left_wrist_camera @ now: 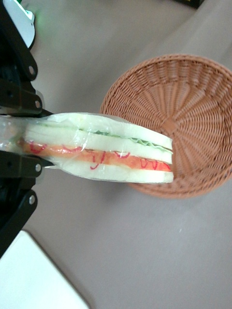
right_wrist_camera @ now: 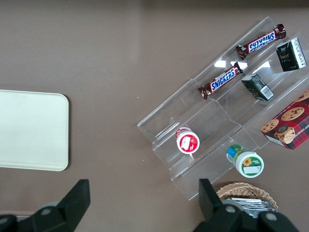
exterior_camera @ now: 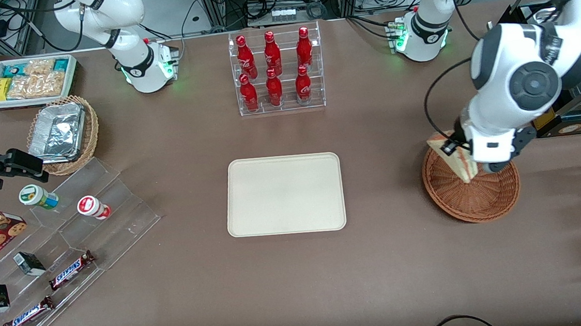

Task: Place sandwich from basket to tray
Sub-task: 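Lift the sandwich and carry it with the left gripper over the tray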

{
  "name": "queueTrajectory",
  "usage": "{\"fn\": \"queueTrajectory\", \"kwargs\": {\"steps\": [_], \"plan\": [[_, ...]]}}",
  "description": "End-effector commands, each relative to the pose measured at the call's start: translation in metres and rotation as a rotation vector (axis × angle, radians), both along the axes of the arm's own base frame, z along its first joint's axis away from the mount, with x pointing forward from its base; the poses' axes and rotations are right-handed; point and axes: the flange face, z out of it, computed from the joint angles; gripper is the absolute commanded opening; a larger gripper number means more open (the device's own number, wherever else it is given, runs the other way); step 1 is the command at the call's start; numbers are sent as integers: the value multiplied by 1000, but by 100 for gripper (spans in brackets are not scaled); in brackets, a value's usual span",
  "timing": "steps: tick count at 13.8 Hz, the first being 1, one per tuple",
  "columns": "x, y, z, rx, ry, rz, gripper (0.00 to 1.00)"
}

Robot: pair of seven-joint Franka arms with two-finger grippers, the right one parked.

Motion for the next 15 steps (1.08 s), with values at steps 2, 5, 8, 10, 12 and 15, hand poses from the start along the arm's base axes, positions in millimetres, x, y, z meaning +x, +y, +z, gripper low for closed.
{"fn": "queueTrajectory", "kwargs": {"steps": [2,5,8,10,12,15], "plan": [[-10,-55,31,-21,-18,-89,29],[-26,-106,49,-39,-28,-184,29],[-45,-154,53,-80,-50,-258,29],[-50,-175,52,-103,-86,-289,29],[-56,-202,38,-135,-89,-318,29],[-59,-233,13,-149,-111,-360,29]]}}
